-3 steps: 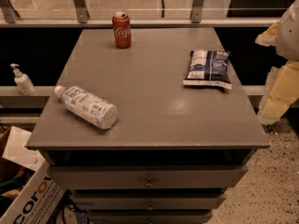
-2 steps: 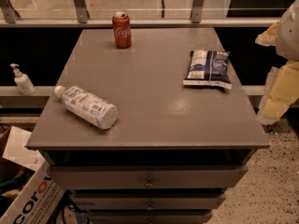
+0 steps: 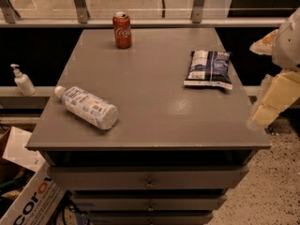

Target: Move blue plastic bottle near blue chip bag

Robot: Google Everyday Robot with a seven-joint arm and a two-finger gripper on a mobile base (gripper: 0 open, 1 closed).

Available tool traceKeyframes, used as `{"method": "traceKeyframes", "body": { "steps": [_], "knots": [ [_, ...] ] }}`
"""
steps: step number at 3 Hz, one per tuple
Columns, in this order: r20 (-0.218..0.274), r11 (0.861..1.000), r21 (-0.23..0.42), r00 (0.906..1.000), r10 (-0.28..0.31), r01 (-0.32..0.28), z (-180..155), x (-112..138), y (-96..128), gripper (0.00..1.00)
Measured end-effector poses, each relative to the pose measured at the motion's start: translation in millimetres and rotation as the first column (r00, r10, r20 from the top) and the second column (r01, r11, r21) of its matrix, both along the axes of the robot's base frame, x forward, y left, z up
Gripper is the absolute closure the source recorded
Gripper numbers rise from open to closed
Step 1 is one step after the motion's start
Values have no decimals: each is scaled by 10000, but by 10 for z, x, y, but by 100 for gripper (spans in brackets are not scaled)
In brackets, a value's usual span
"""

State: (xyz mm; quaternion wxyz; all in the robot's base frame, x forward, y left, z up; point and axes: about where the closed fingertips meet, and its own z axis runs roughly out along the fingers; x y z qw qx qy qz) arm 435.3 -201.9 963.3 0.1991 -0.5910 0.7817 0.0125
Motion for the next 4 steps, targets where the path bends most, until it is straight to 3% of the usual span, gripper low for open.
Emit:
{"method": "traceKeyframes", "body": {
  "steps": [1,2,3,4],
  "knots": [
    [168,9939,1103,9999,-15,-4,74,-25,192,0],
    [55,9891,1468,9999,-135,126,51,-33,176,0],
    [-89,9663,2568,9998,-187,204,-97,-42,347,0],
    [-253,9117,4107,9997,1,103,-240,-85,652,0]
  ]
}}
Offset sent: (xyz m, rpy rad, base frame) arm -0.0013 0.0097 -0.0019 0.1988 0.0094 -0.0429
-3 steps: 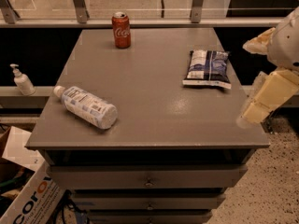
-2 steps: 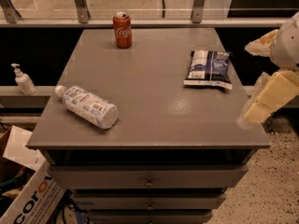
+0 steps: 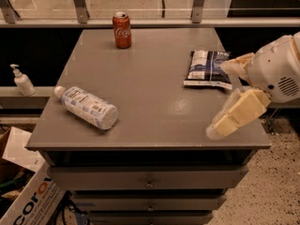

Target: Move blue plastic bottle near blue chip bag

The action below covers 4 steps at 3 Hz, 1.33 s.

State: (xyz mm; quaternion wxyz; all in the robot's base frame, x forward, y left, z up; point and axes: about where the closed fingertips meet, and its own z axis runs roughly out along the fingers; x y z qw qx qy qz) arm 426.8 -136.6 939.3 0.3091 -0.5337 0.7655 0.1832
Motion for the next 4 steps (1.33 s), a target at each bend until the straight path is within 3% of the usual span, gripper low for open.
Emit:
{"method": "traceKeyframes", "body": {
  "steps": [1,2,3,4],
  "knots": [
    [-427,9816,1910,9991,28,54,-111,-22,355,0],
    [-511,9645,2641,9986,104,35,28,-49,503,0],
    [-508,9647,2633,9987,104,33,28,-49,502,0],
    [-633,9496,3133,9977,222,-12,-108,-61,720,0]
  ]
}}
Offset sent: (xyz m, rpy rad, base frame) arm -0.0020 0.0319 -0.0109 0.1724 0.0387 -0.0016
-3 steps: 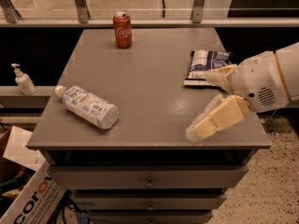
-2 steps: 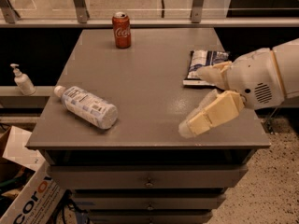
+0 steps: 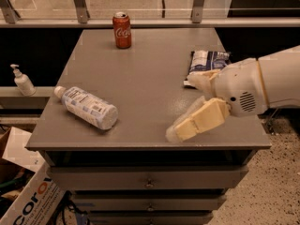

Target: Move blue plastic bottle near blue chip bag

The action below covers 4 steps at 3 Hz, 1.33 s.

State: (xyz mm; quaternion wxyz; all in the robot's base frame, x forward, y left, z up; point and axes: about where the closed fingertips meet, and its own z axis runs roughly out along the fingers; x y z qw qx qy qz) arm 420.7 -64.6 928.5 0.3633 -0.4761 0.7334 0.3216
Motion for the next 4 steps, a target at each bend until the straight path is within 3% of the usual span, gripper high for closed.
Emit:
{"method": "traceKeyframes", "body": {
  "steps": [1,2,3,4],
  "knots": [
    [-33,9929,1185,9999,-122,125,-241,-1,328,0],
    [268,9769,2131,9994,-208,147,-427,36,738,0],
    [962,9636,2643,9931,-672,395,-480,226,1158,0],
    [959,9637,2642,9933,-648,374,-477,219,1161,0]
  ]
}}
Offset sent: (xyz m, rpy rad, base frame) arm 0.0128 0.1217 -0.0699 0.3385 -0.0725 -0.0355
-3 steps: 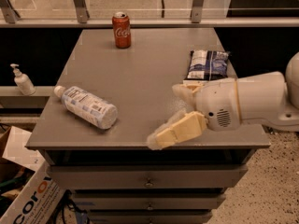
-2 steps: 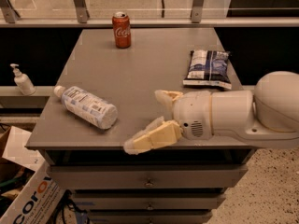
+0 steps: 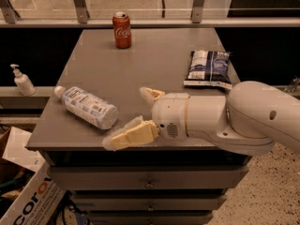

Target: Move blue plastic bottle near blue chip bag

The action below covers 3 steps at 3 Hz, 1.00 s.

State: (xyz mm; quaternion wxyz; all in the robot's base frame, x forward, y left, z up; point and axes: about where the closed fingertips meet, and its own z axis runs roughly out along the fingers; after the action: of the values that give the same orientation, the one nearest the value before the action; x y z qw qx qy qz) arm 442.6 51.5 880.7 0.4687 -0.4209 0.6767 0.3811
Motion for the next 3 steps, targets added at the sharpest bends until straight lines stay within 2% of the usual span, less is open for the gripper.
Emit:
{"method": "traceKeyframes", "body": {
  "steps": [1,2,3],
  "knots": [
    [809,9993,-374,9967,20,11,-41,45,79,0],
    [2229,9938,-1111,9746,192,59,-178,206,290,0],
    [2752,9880,-1517,9613,139,292,-361,411,443,0]
  ]
}}
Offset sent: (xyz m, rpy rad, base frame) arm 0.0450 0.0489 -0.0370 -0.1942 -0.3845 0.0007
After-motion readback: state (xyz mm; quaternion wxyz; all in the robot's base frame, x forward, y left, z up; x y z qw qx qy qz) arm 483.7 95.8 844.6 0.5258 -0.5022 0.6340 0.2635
